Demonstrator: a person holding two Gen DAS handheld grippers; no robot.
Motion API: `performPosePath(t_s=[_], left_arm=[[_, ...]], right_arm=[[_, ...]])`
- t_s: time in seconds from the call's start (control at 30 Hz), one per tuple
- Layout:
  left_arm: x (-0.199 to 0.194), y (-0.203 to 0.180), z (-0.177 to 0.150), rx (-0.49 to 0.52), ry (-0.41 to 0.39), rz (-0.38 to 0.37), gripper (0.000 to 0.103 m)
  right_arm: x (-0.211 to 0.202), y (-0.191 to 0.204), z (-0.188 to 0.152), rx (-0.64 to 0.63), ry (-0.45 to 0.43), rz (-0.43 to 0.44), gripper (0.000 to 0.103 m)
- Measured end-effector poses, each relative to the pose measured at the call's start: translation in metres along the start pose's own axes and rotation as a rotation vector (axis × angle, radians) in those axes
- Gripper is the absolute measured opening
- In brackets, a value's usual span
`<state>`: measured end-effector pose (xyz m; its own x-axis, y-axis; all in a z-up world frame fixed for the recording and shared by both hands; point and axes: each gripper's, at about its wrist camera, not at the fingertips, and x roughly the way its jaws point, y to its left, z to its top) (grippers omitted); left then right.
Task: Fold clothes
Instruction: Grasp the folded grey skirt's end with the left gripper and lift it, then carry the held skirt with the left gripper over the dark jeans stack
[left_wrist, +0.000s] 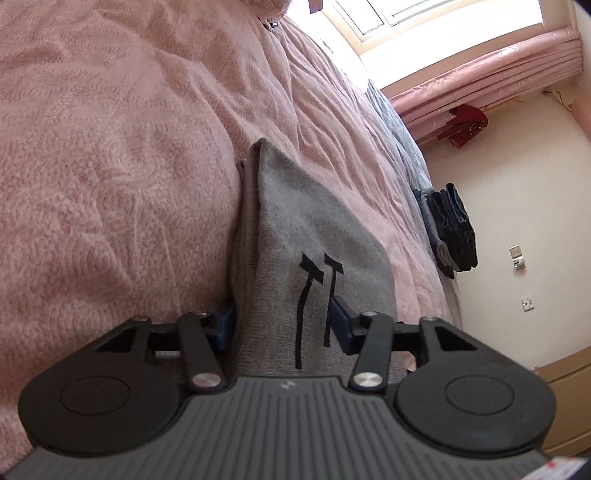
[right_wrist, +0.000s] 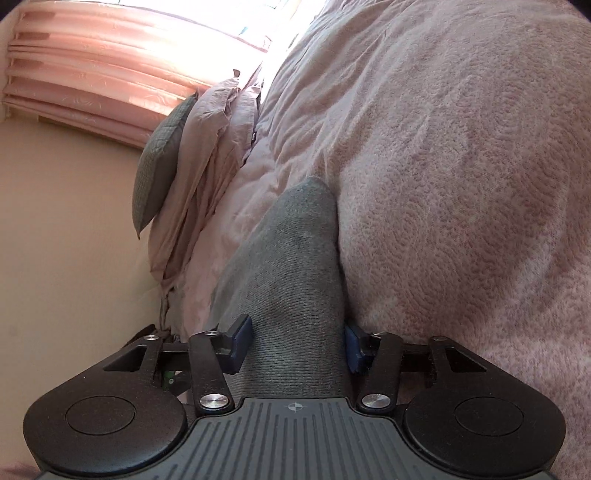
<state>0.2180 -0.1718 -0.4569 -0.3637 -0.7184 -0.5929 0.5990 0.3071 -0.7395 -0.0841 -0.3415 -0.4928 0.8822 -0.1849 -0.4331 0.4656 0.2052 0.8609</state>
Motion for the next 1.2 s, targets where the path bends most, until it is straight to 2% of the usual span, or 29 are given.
performPosePath(t_s=[0.03,0.07,0.1,0.13,0.3,0.43,0.53,0.7,0.8,0.97,1.07,1.2], left_arm=[[0.0,-0.003,-0.002,0.023,-0.009,0.019,0.033],[-0.003,-0.007,-0.004,0.047,-0.022,0.026,0.029],[-0.007,-0.011,-0.007,0.063,-0.04,0.021,0.02],[-0.012,-0.015,-0.01,0.07,-0.057,0.013,0.018],[-0.022,-0.054,-0.024,0.154,-0.125,0.063,0.017],[-0.012,-0.093,-0.031,0.198,-0.155,0.061,0.017],[0.006,-0.13,-0.029,0.206,-0.167,0.048,0.017],[0.04,-0.205,-0.019,0.235,-0.081,0.027,0.017],[0.051,-0.252,-0.009,0.223,-0.026,-0.008,0.017],[0.069,-0.344,0.009,0.26,0.042,-0.064,0.017],[0.088,-0.399,0.02,0.307,0.061,-0.095,0.017],[0.132,-0.465,0.035,0.352,0.054,-0.161,0.017]], right_arm=[[-0.004,-0.003,-0.001,0.0,-0.003,0.001,0.024],[-0.008,-0.006,-0.002,0.006,-0.007,0.019,0.022],[-0.013,-0.007,-0.004,0.005,-0.014,0.035,0.02],[-0.018,-0.004,-0.006,-0.013,-0.022,0.039,0.019],[-0.037,0.019,-0.001,-0.15,-0.044,0.047,0.017],[-0.06,0.016,0.038,-0.17,-0.032,0.097,0.017],[-0.081,0.013,0.072,-0.165,-0.035,0.102,0.017],[-0.153,0.022,0.112,-0.092,-0.074,0.02,0.017],[-0.196,0.044,0.137,-0.045,-0.1,-0.037,0.017],[-0.27,0.089,0.183,0.002,-0.174,-0.112,0.017],[-0.311,0.111,0.216,-0.015,-0.231,-0.147,0.017],[-0.364,0.112,0.27,-0.032,-0.311,-0.151,0.017]])
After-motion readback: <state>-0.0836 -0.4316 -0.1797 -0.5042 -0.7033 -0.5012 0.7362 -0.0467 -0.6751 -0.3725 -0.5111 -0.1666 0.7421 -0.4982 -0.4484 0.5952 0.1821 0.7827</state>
